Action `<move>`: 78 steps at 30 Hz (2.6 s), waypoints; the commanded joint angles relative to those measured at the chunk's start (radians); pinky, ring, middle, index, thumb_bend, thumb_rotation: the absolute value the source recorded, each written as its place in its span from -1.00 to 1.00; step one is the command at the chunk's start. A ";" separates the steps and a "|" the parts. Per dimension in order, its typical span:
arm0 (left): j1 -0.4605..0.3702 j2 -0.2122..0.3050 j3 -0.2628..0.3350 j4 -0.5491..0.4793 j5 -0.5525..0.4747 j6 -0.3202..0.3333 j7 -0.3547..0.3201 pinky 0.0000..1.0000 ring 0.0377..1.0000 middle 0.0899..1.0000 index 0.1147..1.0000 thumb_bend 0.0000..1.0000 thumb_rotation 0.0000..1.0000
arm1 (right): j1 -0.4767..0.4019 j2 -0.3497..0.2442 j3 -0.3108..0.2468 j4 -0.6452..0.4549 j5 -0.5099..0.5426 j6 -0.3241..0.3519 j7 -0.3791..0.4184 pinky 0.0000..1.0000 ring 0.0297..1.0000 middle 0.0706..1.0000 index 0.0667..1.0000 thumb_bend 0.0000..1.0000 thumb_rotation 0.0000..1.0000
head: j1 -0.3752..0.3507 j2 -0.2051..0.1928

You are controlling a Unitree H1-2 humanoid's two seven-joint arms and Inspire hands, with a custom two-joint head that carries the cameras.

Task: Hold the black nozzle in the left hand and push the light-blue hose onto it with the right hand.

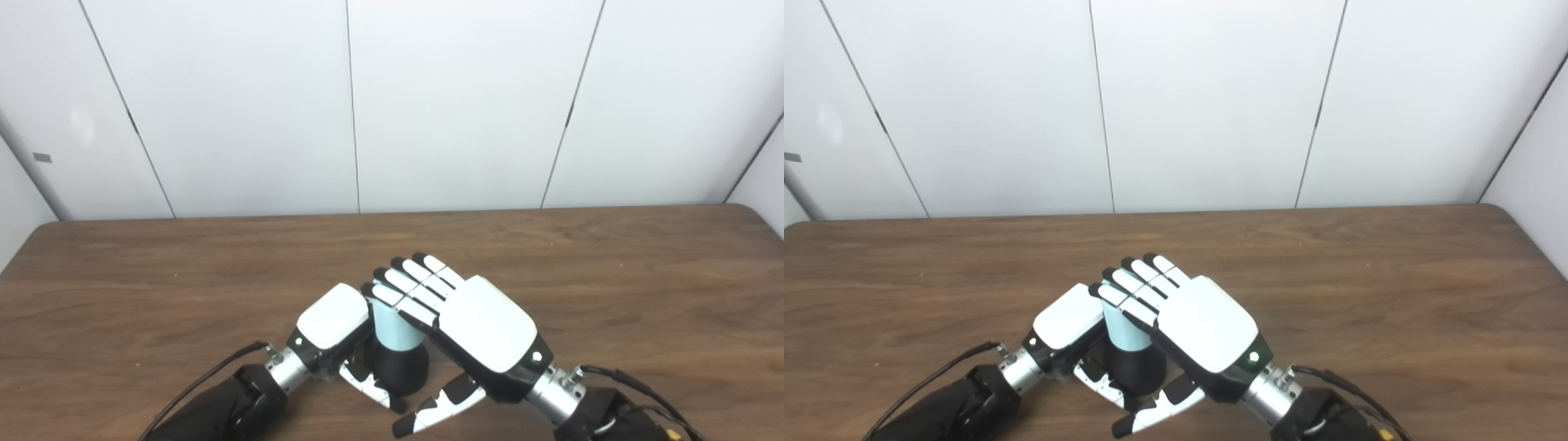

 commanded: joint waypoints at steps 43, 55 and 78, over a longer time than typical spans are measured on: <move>0.233 -0.109 -0.133 0.137 -0.037 -0.022 0.000 -0.56 -0.48 -0.31 -0.07 0.03 -1.00 | 0.040 -0.031 0.002 0.054 0.048 0.008 0.070 0.89 0.85 0.82 0.72 0.77 0.64 | -0.003 -0.006; 0.232 -0.113 -0.128 0.143 -0.030 -0.022 -0.005 -0.53 -0.43 -0.29 -0.07 0.03 -1.00 | 0.036 -0.030 0.005 0.043 0.038 0.010 0.074 0.87 0.84 0.81 0.72 0.79 0.61 | -0.002 -0.007; 0.239 -0.108 -0.130 0.128 -0.046 -0.022 0.002 -0.58 -0.50 -0.23 -0.12 0.03 -1.00 | 0.061 -0.040 0.022 0.080 0.024 0.014 0.089 0.86 0.86 0.83 0.72 0.79 0.54 | 0.001 -0.001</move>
